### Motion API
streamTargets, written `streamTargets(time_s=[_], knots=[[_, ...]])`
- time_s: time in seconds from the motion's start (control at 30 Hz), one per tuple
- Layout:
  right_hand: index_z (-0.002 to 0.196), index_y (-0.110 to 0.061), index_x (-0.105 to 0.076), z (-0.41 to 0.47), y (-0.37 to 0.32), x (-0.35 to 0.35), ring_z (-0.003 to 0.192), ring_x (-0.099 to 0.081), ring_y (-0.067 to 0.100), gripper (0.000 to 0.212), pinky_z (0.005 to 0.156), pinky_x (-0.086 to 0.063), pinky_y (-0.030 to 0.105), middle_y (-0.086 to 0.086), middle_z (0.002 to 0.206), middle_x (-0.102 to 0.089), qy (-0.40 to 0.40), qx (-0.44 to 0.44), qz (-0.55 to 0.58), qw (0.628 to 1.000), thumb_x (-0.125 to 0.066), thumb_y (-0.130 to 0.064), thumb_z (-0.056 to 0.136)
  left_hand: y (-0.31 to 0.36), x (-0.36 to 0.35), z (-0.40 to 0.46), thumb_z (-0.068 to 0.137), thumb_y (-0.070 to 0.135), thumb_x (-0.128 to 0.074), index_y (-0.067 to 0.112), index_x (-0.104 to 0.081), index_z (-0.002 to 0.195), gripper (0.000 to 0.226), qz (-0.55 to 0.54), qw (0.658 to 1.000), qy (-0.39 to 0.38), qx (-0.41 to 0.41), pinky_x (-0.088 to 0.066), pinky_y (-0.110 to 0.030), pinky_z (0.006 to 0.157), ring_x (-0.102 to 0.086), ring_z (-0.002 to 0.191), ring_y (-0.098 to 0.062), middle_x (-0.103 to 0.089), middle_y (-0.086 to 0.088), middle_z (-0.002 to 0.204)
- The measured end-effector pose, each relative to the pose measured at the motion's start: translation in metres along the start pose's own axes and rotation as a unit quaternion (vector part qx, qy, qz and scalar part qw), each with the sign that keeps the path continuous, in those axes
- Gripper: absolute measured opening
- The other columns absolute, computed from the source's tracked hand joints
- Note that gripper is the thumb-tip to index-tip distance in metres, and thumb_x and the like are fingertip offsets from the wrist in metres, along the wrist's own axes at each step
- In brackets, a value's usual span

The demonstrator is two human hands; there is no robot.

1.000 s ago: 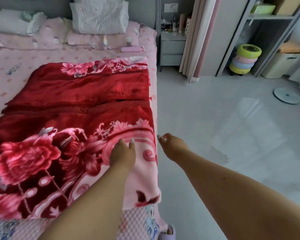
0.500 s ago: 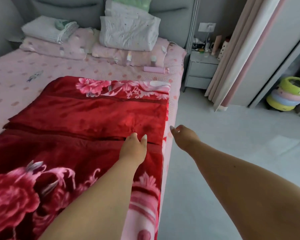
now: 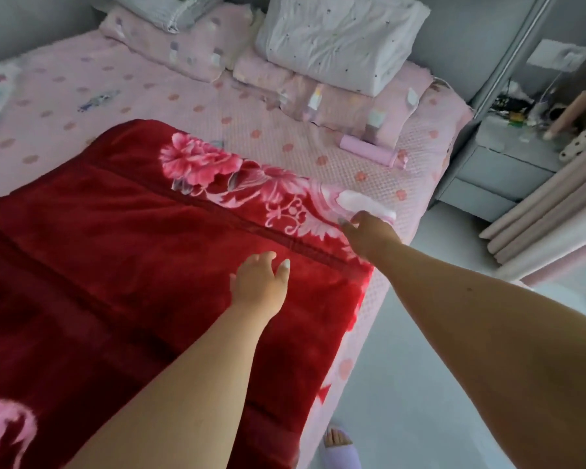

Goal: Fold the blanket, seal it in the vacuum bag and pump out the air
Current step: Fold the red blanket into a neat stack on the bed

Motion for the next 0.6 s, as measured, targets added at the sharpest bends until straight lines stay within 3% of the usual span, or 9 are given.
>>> streamTargets(time_s=[0.07,0.17,0.23,0.37,0.47,0.6], knots=[[0.135,-0.016,-0.042,0.041,0.004,0.004,0.11,-0.057,0.032,0.056,0.09,-0.046,0.039,0.014,0.123,-0.058,0.0,0.009,-0.031,0.999,-0.037,-0.055,0.095,-0.013,-0.009,0.024,0.096,0.056,-0.031,0.03,-0.03,0.147,0.058,0.071,0.994,0.037,0.074,-0.004,-0.055,0.116,-0.012,0.146,-0.029,-0.023,-0.008,0.157],[0.136,-0.012,-0.041,0.094,0.007,0.007,0.121,-0.048,0.034,0.057,0.097,-0.04,0.041,0.016,0.132,-0.051,0.008,0.025,-0.057,0.998,-0.042,-0.051,0.095,-0.052,-0.057,-0.007,0.089,0.069,-0.007,0.04,0.009,0.149,0.069,0.13,0.973,-0.087,0.171,0.003,-0.057,0.117,0.011,0.147,-0.033,0.009,-0.006,0.161],[0.137,-0.011,-0.041,0.124,0.006,0.004,0.124,-0.045,0.035,0.059,0.098,-0.039,0.041,0.016,0.135,-0.048,0.006,0.027,-0.052,0.998,-0.048,-0.049,0.092,-0.065,-0.083,-0.032,0.08,0.071,0.011,0.041,0.021,0.143,0.071,0.146,0.965,-0.123,0.178,0.003,-0.054,0.118,0.015,0.146,-0.031,0.015,-0.005,0.161],[0.141,-0.008,-0.036,0.171,0.0,-0.013,0.129,-0.04,0.037,0.081,0.106,-0.035,0.045,0.018,0.141,-0.042,-0.06,0.004,-0.062,0.996,-0.052,-0.062,0.083,-0.065,-0.079,-0.009,0.079,0.07,0.016,0.045,0.009,0.147,0.073,0.086,0.976,-0.047,0.194,0.007,-0.052,0.116,0.012,0.147,-0.026,0.007,-0.002,0.162],[0.141,-0.008,-0.039,0.191,0.006,-0.027,0.129,-0.042,0.036,0.099,0.107,-0.035,0.043,0.017,0.143,-0.043,-0.125,-0.031,-0.004,0.992,-0.062,-0.073,0.069,-0.05,-0.075,0.007,0.084,0.07,0.011,0.045,0.008,0.148,0.069,0.071,0.988,0.003,0.14,0.01,-0.049,0.115,0.013,0.147,-0.021,0.009,0.0,0.161],[0.128,-0.01,-0.055,0.2,0.014,-0.021,0.12,-0.052,0.031,0.086,0.094,-0.038,0.034,0.011,0.132,-0.055,-0.181,-0.039,0.003,0.983,-0.079,-0.06,0.061,-0.044,-0.079,0.022,0.084,0.07,0.007,0.044,0.004,0.149,0.07,0.037,0.984,-0.064,0.162,0.009,-0.051,0.115,0.013,0.147,-0.019,0.007,0.001,0.162]])
Point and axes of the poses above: each hand's wrist, its own z-axis towards the middle knuckle, its own x-axis out of the back of the hand, y = z × x, the point moved 1 cm from there along z, towards the middle knuckle
